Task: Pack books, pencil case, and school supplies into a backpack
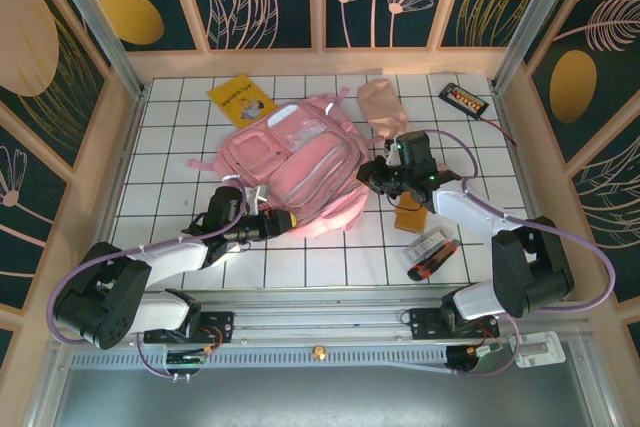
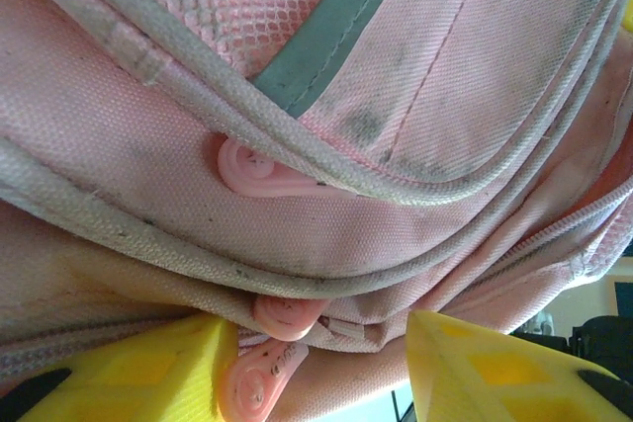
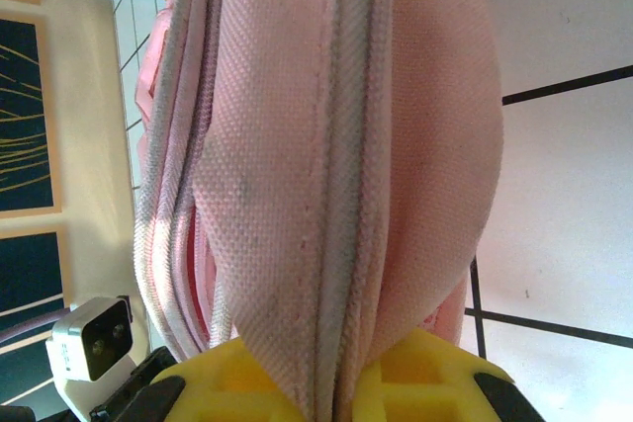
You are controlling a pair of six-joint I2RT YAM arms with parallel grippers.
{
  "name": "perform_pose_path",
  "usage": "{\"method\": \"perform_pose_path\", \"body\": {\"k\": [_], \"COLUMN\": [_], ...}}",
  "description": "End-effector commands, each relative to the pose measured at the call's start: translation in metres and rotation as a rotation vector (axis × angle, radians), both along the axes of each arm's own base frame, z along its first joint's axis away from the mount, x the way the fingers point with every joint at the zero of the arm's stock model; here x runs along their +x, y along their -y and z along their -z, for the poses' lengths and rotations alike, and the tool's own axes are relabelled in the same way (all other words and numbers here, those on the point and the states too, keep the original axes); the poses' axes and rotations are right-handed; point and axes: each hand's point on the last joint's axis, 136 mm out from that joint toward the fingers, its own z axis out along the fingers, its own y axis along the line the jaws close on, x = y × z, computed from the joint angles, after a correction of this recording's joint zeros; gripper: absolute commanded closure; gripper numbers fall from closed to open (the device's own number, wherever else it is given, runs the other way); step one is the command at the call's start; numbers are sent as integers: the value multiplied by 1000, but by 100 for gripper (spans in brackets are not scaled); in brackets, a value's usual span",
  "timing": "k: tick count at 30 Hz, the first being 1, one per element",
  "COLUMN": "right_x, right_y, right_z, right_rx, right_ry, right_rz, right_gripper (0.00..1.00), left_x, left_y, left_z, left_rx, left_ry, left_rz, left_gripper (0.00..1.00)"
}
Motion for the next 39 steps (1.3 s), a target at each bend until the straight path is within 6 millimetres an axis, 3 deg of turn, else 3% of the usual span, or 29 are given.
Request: {"method": "perform_pose_path", "body": {"k": [1,11,23,26,29,35,36,39], "right_x": [7,8,9,9,9,8,7,2], "right_y": [-16,-16,-15,-15,-14,-16,-16,-17], "right_z": [-30,-31,-30,-29,-27,-25,-25,-21], "right_rx": [70,63,61,59,57,68,75,99], "right_ry": [82,87,84,83,79,72,70,56], "right_rz": [-29,-29,-27,-28,-25,-26,-27,-29], "right_gripper": [100,100,100,100,100,100,95,66], "left_x": [-6,-8,-10,-10,-11,-12,-12,-11], "left_y": [-1,-4,-5,-4,-4,-2,-2,1], "left_z": [5,12,18,18,18,12,9,-1], "left_rx": [22,38,49,47,47,26,17,-21], "left_ry": [-2,-11,-22,-23,-24,-13,-8,2], "left_rz": [28,26,32,35,37,47,43,42], "left_gripper": [55,62,80,86,100,100,100,100]}}
